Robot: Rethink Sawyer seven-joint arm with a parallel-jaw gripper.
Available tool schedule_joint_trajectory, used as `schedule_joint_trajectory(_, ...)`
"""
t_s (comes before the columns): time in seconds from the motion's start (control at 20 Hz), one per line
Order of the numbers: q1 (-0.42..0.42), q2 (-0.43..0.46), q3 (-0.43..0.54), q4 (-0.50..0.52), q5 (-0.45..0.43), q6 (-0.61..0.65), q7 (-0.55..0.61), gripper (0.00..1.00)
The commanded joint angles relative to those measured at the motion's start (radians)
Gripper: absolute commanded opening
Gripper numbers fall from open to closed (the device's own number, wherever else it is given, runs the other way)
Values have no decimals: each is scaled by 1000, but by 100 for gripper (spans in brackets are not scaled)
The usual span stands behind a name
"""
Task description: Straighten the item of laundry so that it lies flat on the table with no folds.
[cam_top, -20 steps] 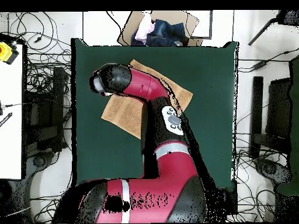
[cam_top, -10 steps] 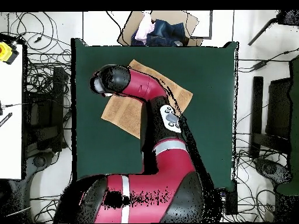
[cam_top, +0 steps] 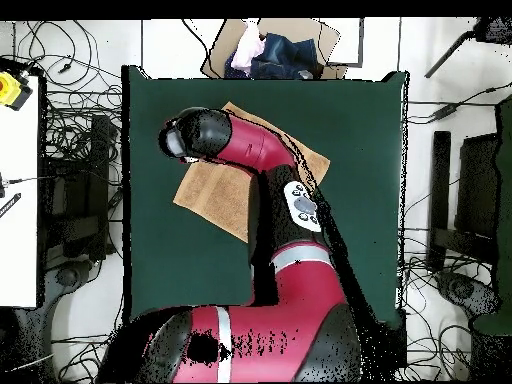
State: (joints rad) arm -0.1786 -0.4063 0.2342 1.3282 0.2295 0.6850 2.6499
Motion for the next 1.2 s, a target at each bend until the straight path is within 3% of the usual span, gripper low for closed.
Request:
schedule_joint_trajectory(0.05,-14,-44,-29,109,-44,-53,32,100)
schedule_joint_trajectory(0.1,-16,-45,-25,108,-52,-54,20,0)
schedule_joint_trajectory(0.85,-20,-53,-47,113,-49,-37,38,0)
schedule_joint_trajectory(1.2,-127,-141,1,281,-62,-38,-79,0)
